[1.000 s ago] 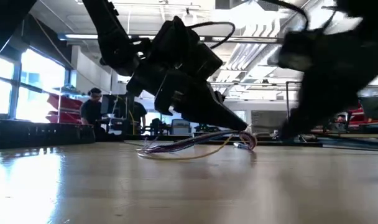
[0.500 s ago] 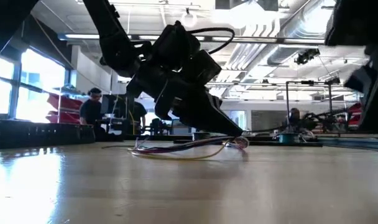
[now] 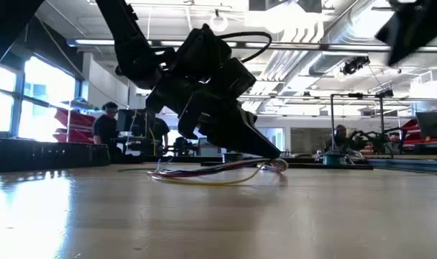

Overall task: Ziptie cables
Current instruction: Insert the cable zip tie into the cable wires

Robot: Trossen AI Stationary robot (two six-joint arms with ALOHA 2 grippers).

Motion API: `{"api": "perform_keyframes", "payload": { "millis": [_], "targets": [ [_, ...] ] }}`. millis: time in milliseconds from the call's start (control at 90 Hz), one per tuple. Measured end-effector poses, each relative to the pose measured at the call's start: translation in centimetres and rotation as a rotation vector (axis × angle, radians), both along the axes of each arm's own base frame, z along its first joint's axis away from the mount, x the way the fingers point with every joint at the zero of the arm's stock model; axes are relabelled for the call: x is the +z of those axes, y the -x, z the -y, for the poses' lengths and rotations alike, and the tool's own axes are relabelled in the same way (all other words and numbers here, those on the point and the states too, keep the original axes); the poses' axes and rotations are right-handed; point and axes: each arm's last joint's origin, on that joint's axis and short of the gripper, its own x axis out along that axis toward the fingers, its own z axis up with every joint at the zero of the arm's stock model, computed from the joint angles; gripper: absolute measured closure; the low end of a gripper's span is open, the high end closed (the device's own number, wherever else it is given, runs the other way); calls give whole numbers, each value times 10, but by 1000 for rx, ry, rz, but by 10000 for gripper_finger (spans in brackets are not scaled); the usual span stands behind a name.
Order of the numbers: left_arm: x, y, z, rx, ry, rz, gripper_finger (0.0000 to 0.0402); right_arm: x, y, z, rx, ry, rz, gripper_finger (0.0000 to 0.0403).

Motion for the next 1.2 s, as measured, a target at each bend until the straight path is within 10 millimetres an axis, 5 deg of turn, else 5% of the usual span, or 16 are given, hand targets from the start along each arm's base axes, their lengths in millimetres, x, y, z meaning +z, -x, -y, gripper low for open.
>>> {"api": "perform_keyframes", "payload": {
  "millis": [278,522,1200],
  "targets": [
    [0,0,0,-2,1,6,401,-87,-30,11,-114,97,211,206],
    [0,0,1,0,6,4,401,-131,-60,12,-116,157,188,229],
    [0,0,3,-5,9,2,401,-136,-72,10,-233,136,210,396]
  ]
}}
